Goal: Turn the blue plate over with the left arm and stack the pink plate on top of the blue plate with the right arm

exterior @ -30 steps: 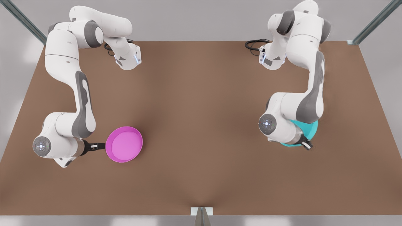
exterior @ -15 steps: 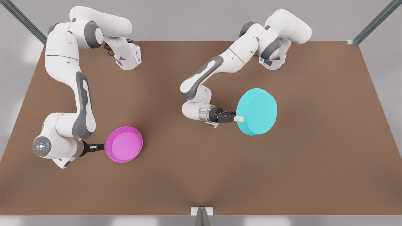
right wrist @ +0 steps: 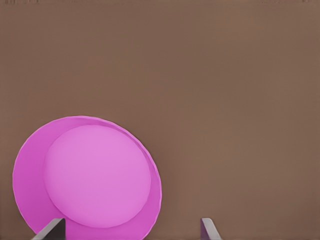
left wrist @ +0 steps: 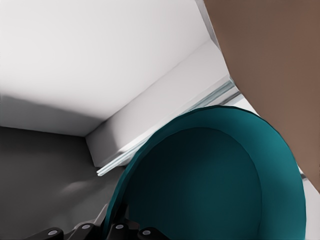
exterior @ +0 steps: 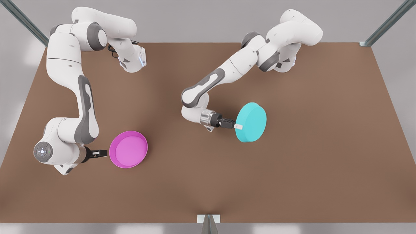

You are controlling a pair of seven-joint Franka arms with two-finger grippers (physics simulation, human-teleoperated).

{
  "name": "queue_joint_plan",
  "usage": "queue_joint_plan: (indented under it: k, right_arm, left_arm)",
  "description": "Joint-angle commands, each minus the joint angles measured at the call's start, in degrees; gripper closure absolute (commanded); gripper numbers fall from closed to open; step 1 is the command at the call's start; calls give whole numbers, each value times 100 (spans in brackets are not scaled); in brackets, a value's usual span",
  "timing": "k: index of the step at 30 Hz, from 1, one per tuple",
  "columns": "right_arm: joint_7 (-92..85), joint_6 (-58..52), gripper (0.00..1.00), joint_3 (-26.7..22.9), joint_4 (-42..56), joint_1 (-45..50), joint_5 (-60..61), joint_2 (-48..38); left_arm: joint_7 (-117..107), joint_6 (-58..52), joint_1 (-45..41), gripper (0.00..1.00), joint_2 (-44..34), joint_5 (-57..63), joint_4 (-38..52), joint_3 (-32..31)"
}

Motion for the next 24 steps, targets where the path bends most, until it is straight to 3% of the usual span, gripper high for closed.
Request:
queue_joint_plan:
  k: [1,16,17,18,24]
  right_arm:
    - [-52,32,0,4,3,0,6,-2]
    - [-175,67,0,-5,-15,-9,50,51]
    - [-175,67,0,4,-15,-9,68,112]
    - [-175,84,0,-5,-15,-18,68,174]
    - [-166,243,0,4,-15,-185,112,560]
  left_arm:
    - [-2229,239,0,79,55,-18,5,9]
    - [-2563,502,-106,79,468,-9,304,-26]
    - [-2572,502,-97,34,468,-18,295,-35]
    - [-2904,502,-97,0,468,-35,260,-35]
    - [-2976,335,-211,0,573,-80,409,-131]
